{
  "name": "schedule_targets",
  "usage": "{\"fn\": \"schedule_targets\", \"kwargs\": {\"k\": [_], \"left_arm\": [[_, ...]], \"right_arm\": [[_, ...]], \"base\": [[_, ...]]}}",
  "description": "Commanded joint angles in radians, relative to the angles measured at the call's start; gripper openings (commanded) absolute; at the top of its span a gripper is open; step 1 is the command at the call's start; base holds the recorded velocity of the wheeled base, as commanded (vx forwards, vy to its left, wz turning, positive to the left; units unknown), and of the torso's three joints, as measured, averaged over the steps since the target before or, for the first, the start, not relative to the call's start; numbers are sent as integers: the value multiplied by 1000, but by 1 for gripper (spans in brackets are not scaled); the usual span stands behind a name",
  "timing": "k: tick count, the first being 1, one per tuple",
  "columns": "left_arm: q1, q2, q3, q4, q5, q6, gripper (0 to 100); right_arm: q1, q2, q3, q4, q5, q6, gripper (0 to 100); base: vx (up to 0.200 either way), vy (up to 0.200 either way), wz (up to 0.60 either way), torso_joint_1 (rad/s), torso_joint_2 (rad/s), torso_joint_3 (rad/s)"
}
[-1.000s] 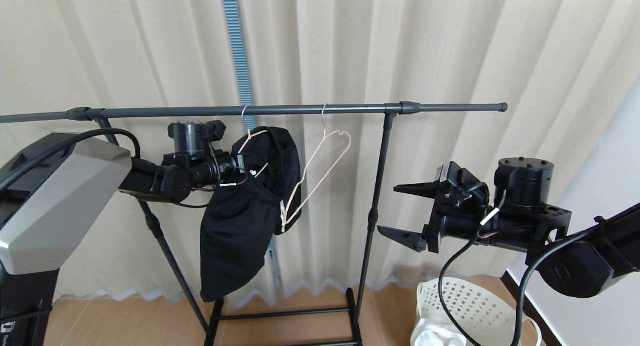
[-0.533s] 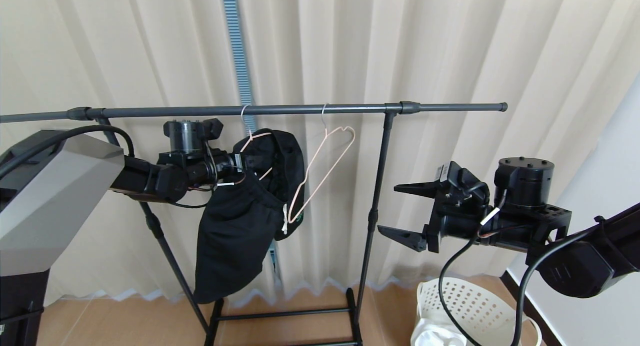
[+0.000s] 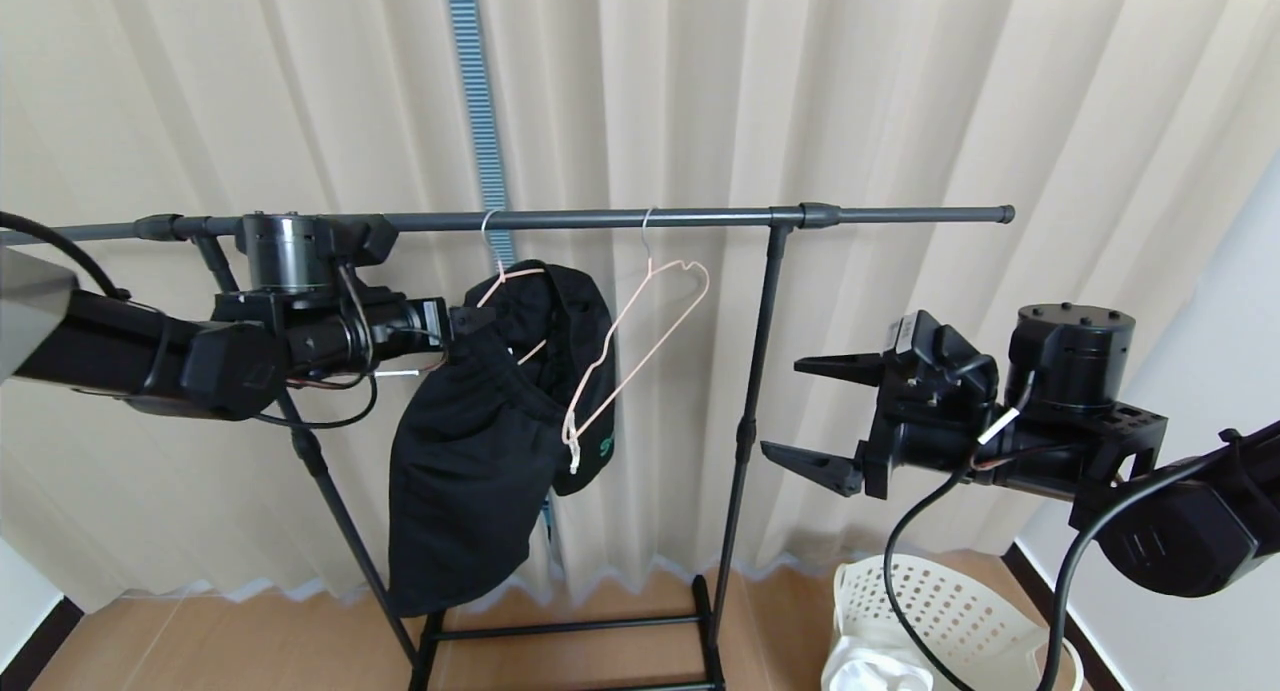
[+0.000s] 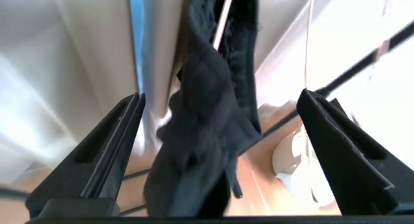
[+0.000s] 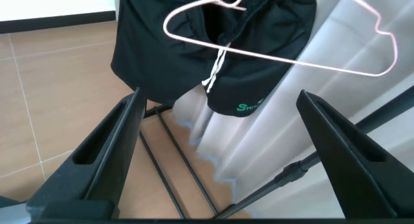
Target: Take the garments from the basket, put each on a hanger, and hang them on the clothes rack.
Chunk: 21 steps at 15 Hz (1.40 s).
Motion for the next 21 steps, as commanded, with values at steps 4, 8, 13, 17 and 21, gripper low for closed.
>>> {"fn": "schedule_targets", "kwargs": {"k": [4, 8, 13, 17, 21], "left_arm": [[14, -357, 369, -24, -31, 129, 100], [13, -548, 704, -181, -94, 235, 100], [16, -733, 1050, -417, -97, 237, 100], [7, -948, 1211, -417, -100, 234, 100], [-1, -1195, 1211, -139, -100, 223, 100]], "right_arm": [[-12, -264, 86, 34, -190, 56, 100], [-71, -522, 192, 312, -333, 99, 100], [-74, -806, 460, 350, -494, 198, 100], [-75, -1080, 706, 373, -575, 200, 100], [-77, -1456, 712, 798, -591, 200, 100]], "base": [[0, 0, 0, 0, 0, 0], [0, 0, 0, 0, 0, 0], [0, 0, 0, 0, 0, 0], [0, 0, 0, 0, 0, 0], [0, 0, 0, 0, 0, 0]]}}
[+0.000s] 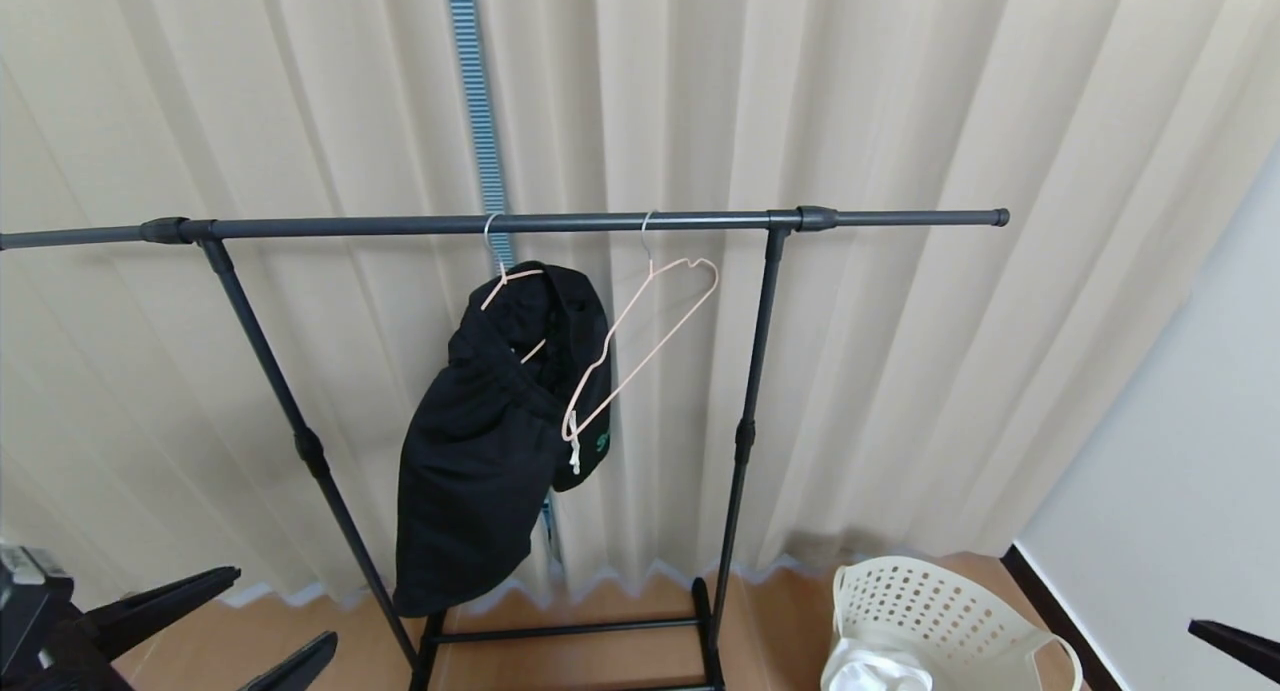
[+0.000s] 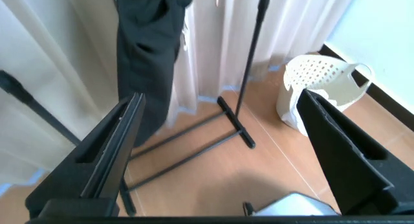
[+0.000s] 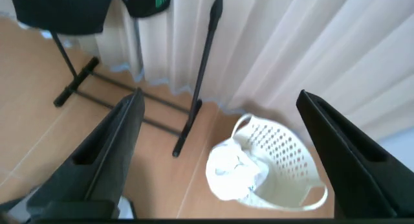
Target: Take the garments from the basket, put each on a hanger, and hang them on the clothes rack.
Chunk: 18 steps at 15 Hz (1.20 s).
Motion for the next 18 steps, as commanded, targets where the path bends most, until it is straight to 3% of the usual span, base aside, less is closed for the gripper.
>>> {"fn": "schedule_targets", "kwargs": {"k": [1, 4, 8, 11, 13, 15, 18], "left_arm": [[-2, -232, 6, 151, 0, -1, 100], [7, -419, 6, 340, 3, -4, 100], [10, -714, 6, 605, 9, -11, 100], [33, -826, 6, 630, 46, -38, 100], [85, -956, 6, 640, 57, 9, 100], [94, -966, 6, 645, 155, 20, 100], [94, -966, 6, 645, 192, -14, 100]], "right_arm": [[-5, -345, 19, 252, -12, 0, 100], [-31, -420, 23, 287, -15, 81, 100], [-57, -478, 23, 289, -38, 90, 100], [-60, -480, 23, 289, -39, 93, 100], [-104, -521, 23, 289, -45, 96, 100], [-187, -577, 21, 289, -55, 96, 100], [-256, -632, 24, 284, -88, 127, 100]], "base": [[0, 0, 0, 0, 0, 0], [0, 0, 0, 0, 0, 0], [0, 0, 0, 0, 0, 0], [0, 0, 0, 0, 0, 0], [0, 0, 0, 0, 0, 0], [0, 0, 0, 0, 0, 0], [0, 0, 0, 0, 0, 0]]}}
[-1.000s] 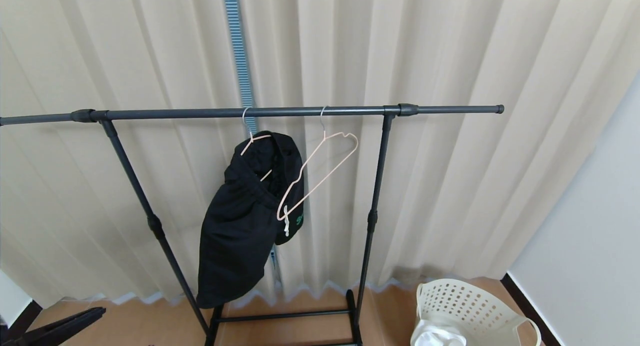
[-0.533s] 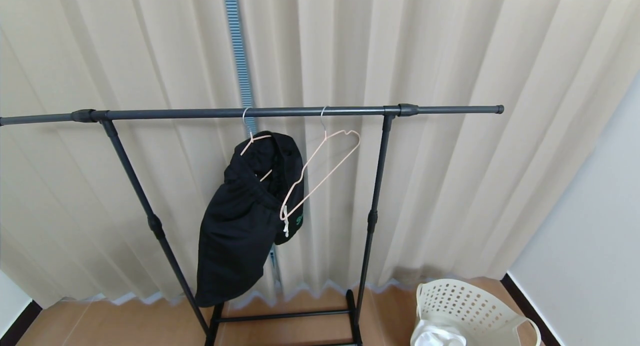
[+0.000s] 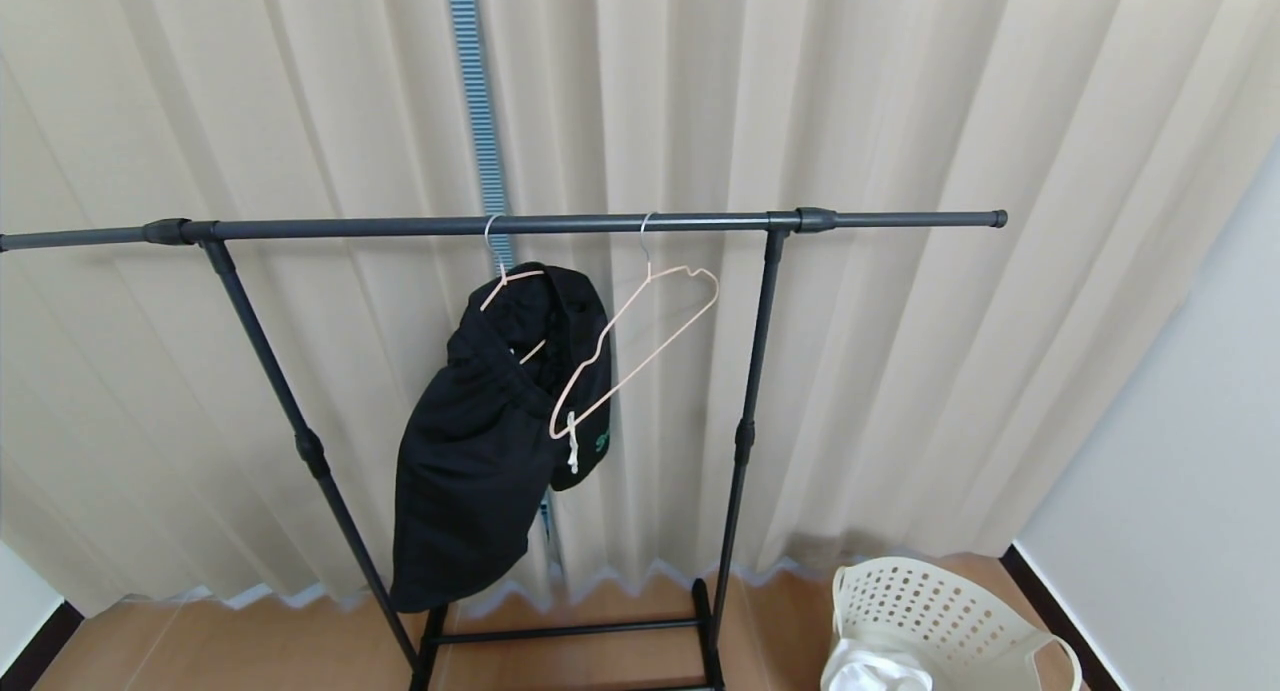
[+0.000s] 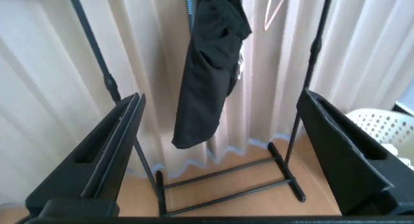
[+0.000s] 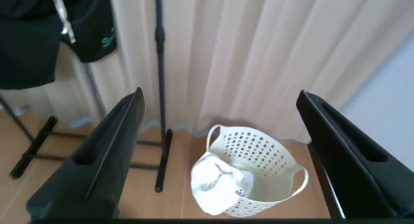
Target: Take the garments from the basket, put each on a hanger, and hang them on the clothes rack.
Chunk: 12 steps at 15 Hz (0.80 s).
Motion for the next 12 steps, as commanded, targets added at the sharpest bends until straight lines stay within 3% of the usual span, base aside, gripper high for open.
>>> {"fn": "schedule_targets", "kwargs": {"k": [1, 3, 5, 12], "left_arm": [[2, -16, 0, 1, 29, -28, 100], [2, -16, 0, 1, 37, -39, 100], [0, -16, 0, 1, -16, -30, 100], [0, -16, 0, 11, -43, -34, 100]], "right_arm": [[-23, -35, 0, -4, -46, 32, 100], [-20, -56, 0, -5, -74, 61, 100], [0, -90, 2, -10, -74, 66, 100], [0, -90, 0, -8, -67, 66, 100]], "base": [[0, 0, 0, 0, 0, 0], [0, 0, 0, 0, 0, 0], [0, 0, 0, 0, 0, 0], [0, 0, 0, 0, 0, 0]]}}
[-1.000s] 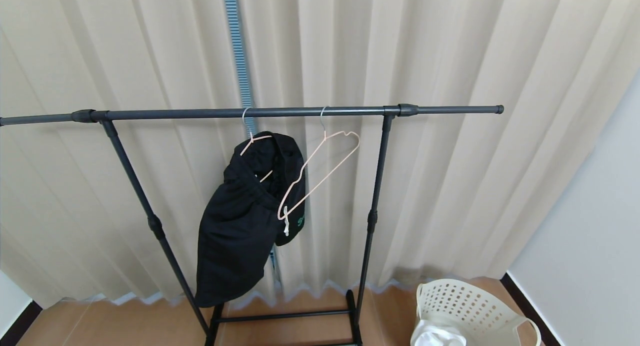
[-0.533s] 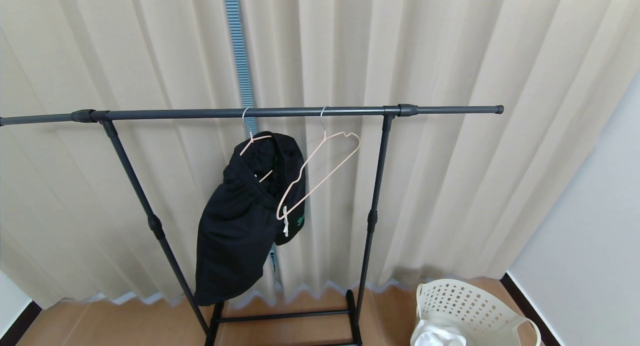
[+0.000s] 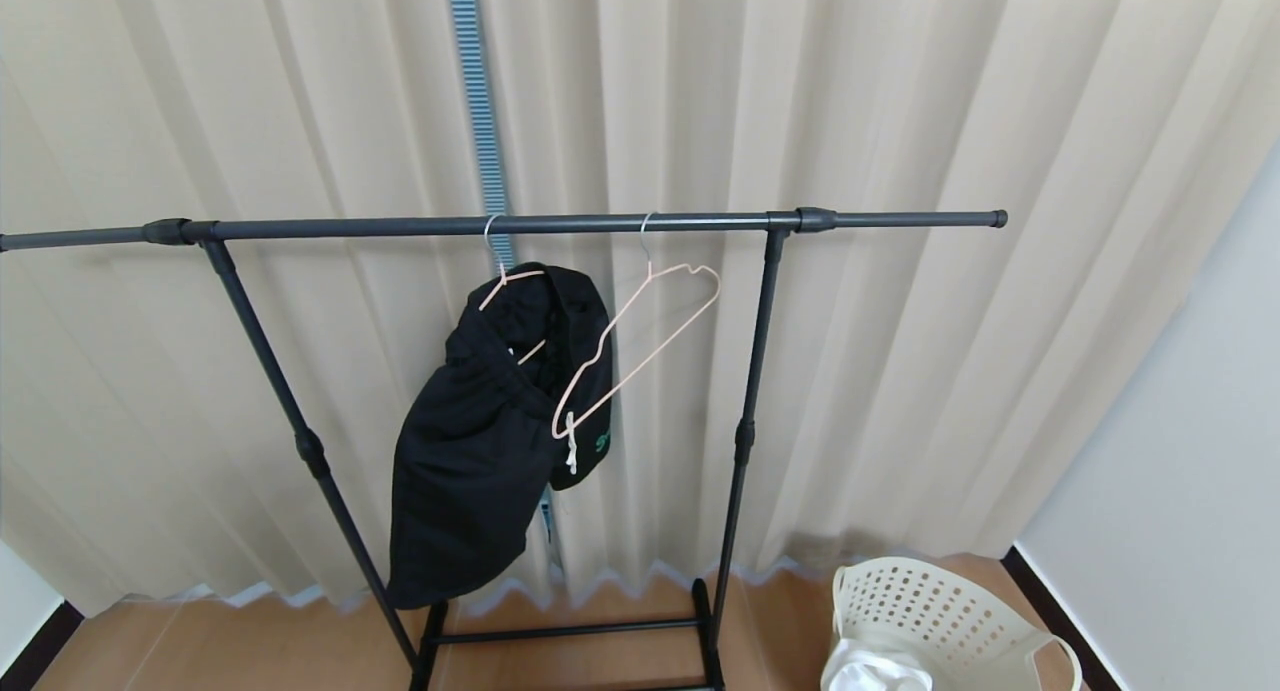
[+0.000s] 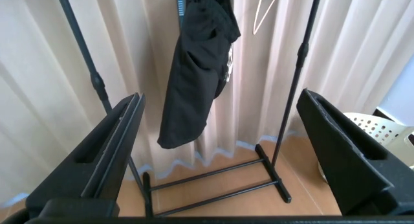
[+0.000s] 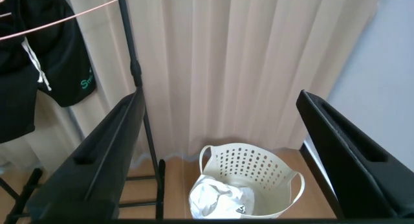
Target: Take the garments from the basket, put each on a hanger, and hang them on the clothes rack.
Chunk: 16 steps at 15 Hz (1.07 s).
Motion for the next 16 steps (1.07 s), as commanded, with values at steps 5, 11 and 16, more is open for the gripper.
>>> {"fn": "schedule_targets", "kwargs": {"k": [5, 11, 16], "left_arm": [[0, 2, 0, 0, 0, -1, 100], [0, 2, 0, 1, 0, 1, 100], [0, 2, 0, 1, -2, 1, 100]], "right_arm": [[0, 0, 0, -2, 1, 0, 100], [0, 0, 2, -2, -1, 3, 100], [1, 0, 2, -2, -1, 3, 100]], "base": [[0, 0, 0, -107, 252, 131], [0, 0, 0, -150, 357, 203], [0, 0, 0, -173, 411, 241]]}}
